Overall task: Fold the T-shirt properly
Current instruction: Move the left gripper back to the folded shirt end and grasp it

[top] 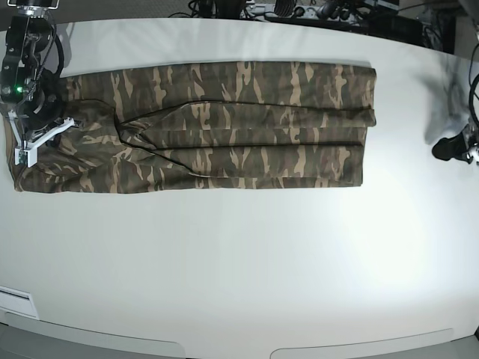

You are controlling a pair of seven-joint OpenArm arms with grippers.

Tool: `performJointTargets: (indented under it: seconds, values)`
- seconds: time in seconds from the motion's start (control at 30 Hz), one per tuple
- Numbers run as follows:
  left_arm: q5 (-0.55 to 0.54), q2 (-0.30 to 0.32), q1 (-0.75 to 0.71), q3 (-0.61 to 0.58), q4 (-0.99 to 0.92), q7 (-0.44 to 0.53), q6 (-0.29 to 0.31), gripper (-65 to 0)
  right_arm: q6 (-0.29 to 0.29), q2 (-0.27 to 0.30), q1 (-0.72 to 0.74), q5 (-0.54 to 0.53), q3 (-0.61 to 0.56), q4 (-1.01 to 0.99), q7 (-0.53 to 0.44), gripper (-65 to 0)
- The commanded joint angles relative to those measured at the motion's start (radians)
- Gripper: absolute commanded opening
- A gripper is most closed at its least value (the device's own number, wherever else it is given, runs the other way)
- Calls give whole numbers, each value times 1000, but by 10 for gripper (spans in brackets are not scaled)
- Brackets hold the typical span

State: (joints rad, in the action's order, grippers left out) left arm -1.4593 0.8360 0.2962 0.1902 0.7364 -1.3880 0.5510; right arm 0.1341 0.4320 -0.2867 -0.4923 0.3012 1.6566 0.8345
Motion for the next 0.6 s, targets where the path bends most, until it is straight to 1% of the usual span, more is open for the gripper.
performJointTargets:
  seconds: [0.0,0.07,0.23,0.27,0.33,0.43,0.57]
  values:
    - [-24,18,20,6,29,-8,6,-650,-10,11,-6,30,0,-9,67,-650]
    - [-24,-5,19,0,63,-8,6,-650,-11,11,-2,29,0,-9,67,-650]
    - [-24,-40,19,-82,193,-8,-2,-650,-14,11,-2,29,0,-9,67,-650]
    - [-24,-42,19,-101,227,-8,-12,-650,-13,11,-1,29,0,-9,67,-650]
    - [-24,-42,19,-127,296,-8,-12,-650,-10,11,-1,29,0,-9,67,-650]
    - [-24,-42,14,-131,374,-8,-9,-650,-11,11,-2,30,0,-9,68,-650]
    - [-24,-41,7,-131,397,-8,-9,-650,-11,11,-1,30,0,-9,74,-650]
